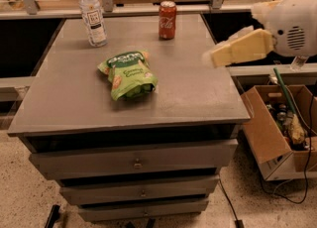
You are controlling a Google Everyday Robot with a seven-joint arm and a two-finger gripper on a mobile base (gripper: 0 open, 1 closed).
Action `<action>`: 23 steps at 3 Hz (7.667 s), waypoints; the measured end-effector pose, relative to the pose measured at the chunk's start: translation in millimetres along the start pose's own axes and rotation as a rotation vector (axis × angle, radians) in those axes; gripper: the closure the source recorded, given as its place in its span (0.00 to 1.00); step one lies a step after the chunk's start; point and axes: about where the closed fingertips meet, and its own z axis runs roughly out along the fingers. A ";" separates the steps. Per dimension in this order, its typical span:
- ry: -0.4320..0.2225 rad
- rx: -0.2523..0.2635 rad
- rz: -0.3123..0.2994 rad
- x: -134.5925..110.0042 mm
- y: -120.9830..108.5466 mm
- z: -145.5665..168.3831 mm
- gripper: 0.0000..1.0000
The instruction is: Knock blue plastic bottle over
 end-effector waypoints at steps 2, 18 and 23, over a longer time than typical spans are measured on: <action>-0.078 -0.050 0.007 -2.3 6.5 82.9 0.00; -0.257 -0.080 0.010 -113.8 -14.7 493.1 0.64; -0.338 -0.503 -0.349 -120.4 8.1 435.4 1.00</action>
Offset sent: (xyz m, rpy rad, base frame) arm 0.0791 0.0894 -0.0588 0.1277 -0.0422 0.0751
